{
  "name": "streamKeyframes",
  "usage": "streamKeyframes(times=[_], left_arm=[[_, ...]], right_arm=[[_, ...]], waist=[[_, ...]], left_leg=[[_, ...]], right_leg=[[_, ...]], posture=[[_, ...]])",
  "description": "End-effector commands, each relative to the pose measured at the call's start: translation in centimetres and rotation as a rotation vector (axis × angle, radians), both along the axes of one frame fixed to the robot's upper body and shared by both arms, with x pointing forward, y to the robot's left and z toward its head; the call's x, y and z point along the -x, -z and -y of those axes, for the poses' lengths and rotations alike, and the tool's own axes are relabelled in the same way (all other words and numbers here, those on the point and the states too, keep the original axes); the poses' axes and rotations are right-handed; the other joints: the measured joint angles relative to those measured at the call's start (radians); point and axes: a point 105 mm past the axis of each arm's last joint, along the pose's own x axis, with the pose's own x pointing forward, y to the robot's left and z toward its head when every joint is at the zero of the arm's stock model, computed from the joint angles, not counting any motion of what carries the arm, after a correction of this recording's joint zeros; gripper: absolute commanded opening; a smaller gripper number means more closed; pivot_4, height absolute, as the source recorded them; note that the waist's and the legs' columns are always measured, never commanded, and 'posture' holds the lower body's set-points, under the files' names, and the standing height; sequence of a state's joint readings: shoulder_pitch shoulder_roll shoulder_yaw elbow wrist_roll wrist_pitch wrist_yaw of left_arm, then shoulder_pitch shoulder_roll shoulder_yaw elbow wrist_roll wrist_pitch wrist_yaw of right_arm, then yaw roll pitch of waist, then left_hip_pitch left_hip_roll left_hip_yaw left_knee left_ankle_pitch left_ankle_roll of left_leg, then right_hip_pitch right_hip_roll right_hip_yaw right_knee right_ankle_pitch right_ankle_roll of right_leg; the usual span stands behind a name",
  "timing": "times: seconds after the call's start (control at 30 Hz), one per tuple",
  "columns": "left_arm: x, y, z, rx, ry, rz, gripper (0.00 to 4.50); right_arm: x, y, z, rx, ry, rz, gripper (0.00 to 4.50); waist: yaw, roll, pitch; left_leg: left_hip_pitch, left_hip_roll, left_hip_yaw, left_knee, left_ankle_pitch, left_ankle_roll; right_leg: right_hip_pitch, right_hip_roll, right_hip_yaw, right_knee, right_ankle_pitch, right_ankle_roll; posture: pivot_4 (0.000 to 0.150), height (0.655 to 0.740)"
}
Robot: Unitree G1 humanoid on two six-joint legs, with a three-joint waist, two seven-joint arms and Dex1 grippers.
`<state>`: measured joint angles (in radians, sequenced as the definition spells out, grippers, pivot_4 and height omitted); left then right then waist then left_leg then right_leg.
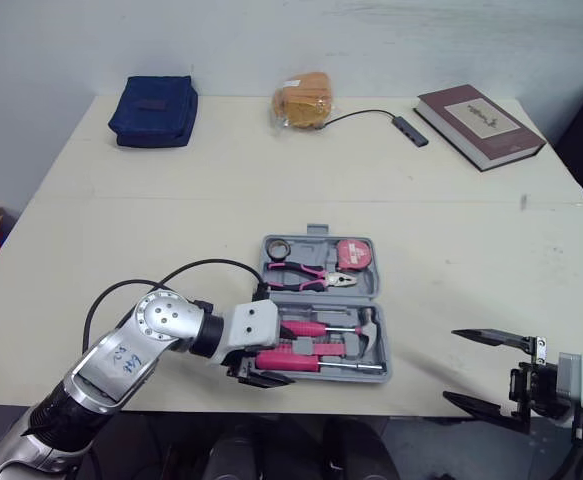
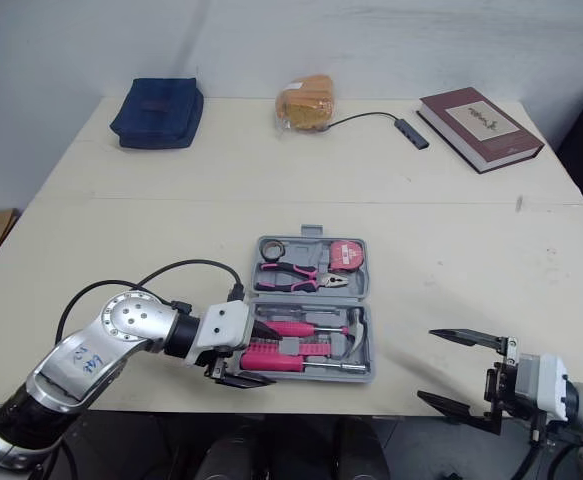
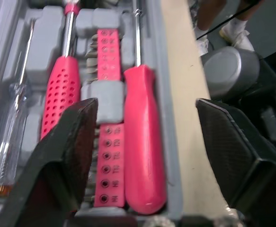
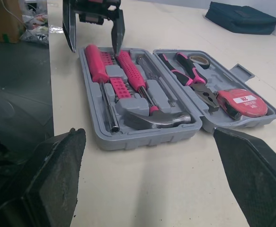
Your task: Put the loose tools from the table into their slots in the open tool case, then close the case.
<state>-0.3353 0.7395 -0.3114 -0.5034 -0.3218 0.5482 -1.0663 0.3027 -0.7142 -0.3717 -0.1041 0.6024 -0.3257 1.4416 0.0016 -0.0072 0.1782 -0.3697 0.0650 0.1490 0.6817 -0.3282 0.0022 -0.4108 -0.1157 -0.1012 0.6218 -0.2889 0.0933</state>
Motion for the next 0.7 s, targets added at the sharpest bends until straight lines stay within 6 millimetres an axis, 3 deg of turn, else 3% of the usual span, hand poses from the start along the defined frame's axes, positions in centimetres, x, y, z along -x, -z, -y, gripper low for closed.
streamKeyframes(times=[0.03,0.1,0.2,0.37,0.5,0.7], left_arm=[[0.2,-1.9,0.3,0.125,0.059,0.075,3.25],[0.0,-2.4,0.5,0.190,0.063,0.083,3.25],[-0.1,-2.2,0.5,0.222,0.075,0.067,2.41],[-0.5,0.3,0.8,0.182,0.061,0.061,0.05],[-1.2,1.4,0.7,0.142,0.004,0.079,0.05],[-0.3,2.3,0.7,0.113,0.053,0.021,0.05]], right_arm=[[-0.2,-0.5,-0.4,-0.005,0.004,0.029,4.50],[-0.3,-0.6,-0.4,-0.008,0.011,0.029,4.50],[-0.4,-0.7,-0.5,-0.009,0.018,0.029,4.50],[-0.6,-0.9,-0.9,-0.011,0.025,0.027,4.50],[-0.7,-1.0,-1.0,-0.010,0.035,0.027,4.50],[-0.9,-1.1,-0.8,-0.003,0.050,0.027,4.50]], waist=[[0.000,0.000,0.000],[0.000,0.000,0.000],[0.000,0.000,0.000],[-0.001,0.000,0.000],[0.000,0.000,0.000],[0.000,0.000,0.000]], left_leg=[[0.000,0.000,0.000,0.000,0.000,0.000],[0.000,0.000,0.000,0.000,0.000,0.000],[0.000,-0.001,0.000,0.000,0.000,0.000],[0.000,-0.001,0.000,0.000,0.000,0.000],[0.000,-0.001,0.000,0.000,0.000,0.000],[0.000,0.000,0.000,0.000,0.000,0.000]], right_leg=[[0.000,0.000,0.000,0.000,0.000,0.000],[0.000,0.000,0.000,0.000,0.000,0.000],[0.000,0.000,0.000,0.000,0.000,0.000],[0.000,0.000,0.000,0.000,0.000,0.000],[0.000,0.000,0.000,0.000,0.000,0.000],[0.000,0.000,0.000,0.000,0.000,0.000]], posture=[[0.150,0.7400],[0.150,0.7400],[0.150,0.7400],[0.150,0.7400],[0.150,0.7400],[0.150,0.7400]])
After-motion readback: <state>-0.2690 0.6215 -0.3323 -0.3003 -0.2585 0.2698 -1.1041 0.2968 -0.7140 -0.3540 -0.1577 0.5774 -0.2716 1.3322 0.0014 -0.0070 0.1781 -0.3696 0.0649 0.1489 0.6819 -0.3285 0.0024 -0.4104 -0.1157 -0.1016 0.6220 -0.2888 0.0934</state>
